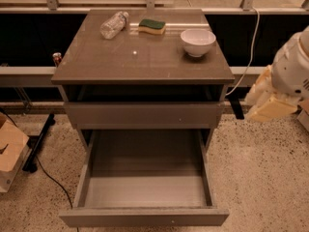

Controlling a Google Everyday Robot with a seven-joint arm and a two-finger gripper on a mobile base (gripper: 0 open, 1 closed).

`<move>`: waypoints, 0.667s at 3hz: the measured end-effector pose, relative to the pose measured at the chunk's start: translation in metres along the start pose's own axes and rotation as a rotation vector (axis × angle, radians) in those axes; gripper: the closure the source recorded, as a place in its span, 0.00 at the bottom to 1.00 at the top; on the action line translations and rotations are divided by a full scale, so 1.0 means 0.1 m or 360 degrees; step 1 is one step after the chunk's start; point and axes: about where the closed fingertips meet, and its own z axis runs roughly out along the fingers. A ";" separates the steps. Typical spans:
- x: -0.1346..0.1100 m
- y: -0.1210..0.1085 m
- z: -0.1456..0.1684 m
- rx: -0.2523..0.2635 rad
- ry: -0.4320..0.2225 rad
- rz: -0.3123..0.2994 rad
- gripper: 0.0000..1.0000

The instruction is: Close middle drawer

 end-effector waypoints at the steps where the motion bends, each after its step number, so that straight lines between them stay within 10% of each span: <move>1: 0.18 0.18 0.33 -0.0067 -0.0022 0.0012 0.85; 2: 0.21 0.22 0.37 -0.0077 -0.0014 0.0014 1.00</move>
Offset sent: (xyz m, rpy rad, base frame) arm -0.0114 -0.0048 -0.0364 0.0226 0.0349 0.0065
